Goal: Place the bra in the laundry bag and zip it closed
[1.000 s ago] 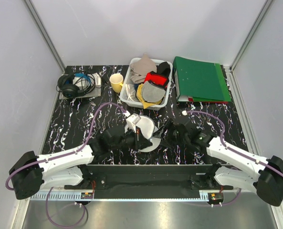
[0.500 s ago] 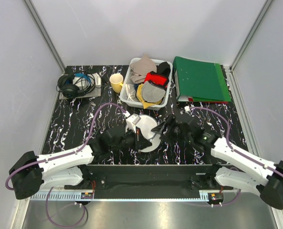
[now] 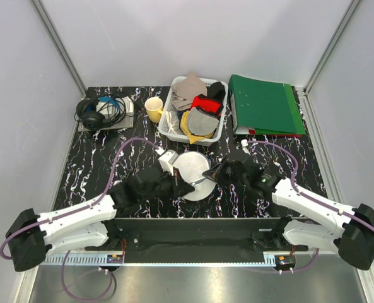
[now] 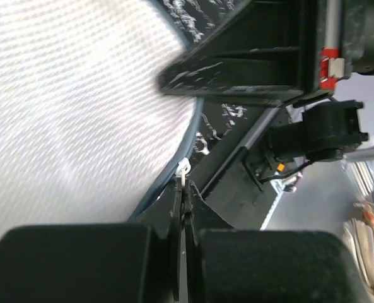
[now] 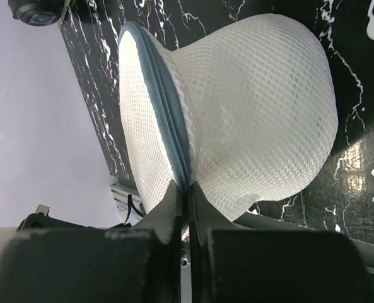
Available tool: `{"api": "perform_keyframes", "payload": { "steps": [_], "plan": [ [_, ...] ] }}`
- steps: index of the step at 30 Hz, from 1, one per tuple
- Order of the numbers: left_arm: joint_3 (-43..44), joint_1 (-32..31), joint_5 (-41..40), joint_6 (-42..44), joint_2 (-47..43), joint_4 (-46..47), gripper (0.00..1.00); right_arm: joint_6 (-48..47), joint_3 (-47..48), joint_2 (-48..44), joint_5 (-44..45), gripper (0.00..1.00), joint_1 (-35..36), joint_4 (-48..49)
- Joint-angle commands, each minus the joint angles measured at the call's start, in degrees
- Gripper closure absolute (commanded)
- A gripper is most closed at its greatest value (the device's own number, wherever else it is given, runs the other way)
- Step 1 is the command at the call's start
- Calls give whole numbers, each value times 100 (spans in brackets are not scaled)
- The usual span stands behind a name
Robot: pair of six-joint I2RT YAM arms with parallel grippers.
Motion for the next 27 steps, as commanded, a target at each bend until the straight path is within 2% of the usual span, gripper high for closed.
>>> {"api": "perform_keyframes", "payload": {
  "steps": [1,5,10,11,12,13,15,16,17,19,20,22,23,24,26,27],
  "plan": [
    [-165,287,-705,26,-682,-1081,100,-162,-236,-245,253,100,-204,144],
    [-202,674,-1433,-27,-1175,-2353,100,-486,-315,-280,-12,100,-354,232],
    [62,956,-1988,-106,-1097,-3078,100,-873,-386,-412,-311,100,-486,391],
    [88,947,-1988,-71,-1062,-3096,100,-970,-351,-394,-511,99,-494,399],
    [176,956,-1927,-53,-1061,-3096,100,-1084,-316,-333,-609,89,-495,373],
    [203,956,-1857,-27,-1079,-3096,88,-1250,-263,-307,-706,73,-495,269],
    [229,956,-1699,26,-1245,-3008,71,-1278,-105,-237,-628,37,-495,-398],
    [229,956,-1672,35,-1333,-3008,54,-1331,-52,-210,-462,31,-495,-644],
    [221,956,-1637,69,-1543,-3008,49,-1340,-43,-201,-374,26,-495,-1047],
    [177,947,-1558,61,-1885,-2999,37,-1375,-69,-271,-24,6,-486,-1401],
    [142,956,-1514,44,-2009,-2991,34,-1349,-113,-358,92,1,-486,-1629],
    [-16,956,-1286,35,-2325,-2851,31,-1270,-314,-709,399,0,-486,-1736],
    [-112,956,-1163,0,-2431,-2754,26,-1261,-394,-859,479,0,-486,-1745],
    [-314,956,-918,-35,-2554,-2640,14,-1261,-473,-1182,584,0,-486,-1754],
    [-569,956,-723,-193,-2941,-2262,3,-1200,-710,-1561,664,0,-494,-1754],
    [-840,956,-383,-246,-3099,-2130,1,-1173,-816,-1990,760,0,-495,-1763]
  ]
}}
